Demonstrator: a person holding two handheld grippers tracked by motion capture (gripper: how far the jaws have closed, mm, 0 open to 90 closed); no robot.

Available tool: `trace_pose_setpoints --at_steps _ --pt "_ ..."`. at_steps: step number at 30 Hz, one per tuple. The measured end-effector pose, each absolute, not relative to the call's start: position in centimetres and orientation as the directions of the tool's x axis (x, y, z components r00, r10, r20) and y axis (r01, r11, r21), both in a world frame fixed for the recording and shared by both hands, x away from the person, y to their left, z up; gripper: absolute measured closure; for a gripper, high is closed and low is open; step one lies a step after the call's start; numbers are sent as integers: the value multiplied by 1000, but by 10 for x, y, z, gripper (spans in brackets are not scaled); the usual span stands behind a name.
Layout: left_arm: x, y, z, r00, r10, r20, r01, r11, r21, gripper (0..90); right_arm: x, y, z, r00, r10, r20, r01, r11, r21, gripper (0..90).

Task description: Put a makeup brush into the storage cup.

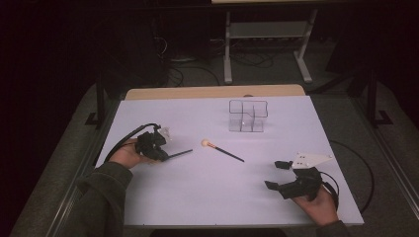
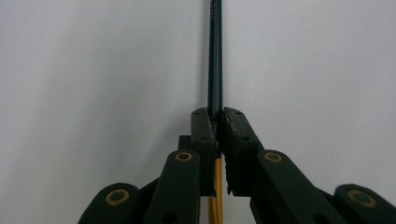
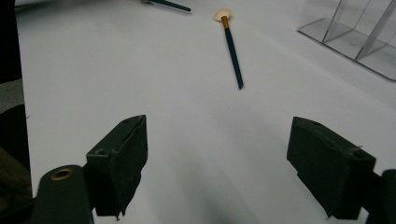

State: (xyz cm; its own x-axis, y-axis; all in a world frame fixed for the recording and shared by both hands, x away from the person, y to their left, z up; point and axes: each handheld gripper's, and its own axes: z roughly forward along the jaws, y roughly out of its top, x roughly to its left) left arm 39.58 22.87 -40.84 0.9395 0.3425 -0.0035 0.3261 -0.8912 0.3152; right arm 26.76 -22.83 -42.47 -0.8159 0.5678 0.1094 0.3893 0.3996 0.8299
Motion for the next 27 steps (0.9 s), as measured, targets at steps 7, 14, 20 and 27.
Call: trace_pose_setpoints --at_steps 7,14,20,27 --pt "390 230 -396 946 325 -2 306 -890 337 832 270 -229 -424 -815 567 117 399 404 823 189" --pt "381 234 -378 947 320 9 292 -876 384 832 272 -230 -415 -818 564 112 395 410 822 196" --pt "371 233 -365 954 301 21 264 -868 421 832 275 -226 -401 -837 539 94 376 441 815 195" --pt "365 235 -352 962 274 10 239 -855 461 832 280 -219 -385 -852 510 118 386 460 800 195"
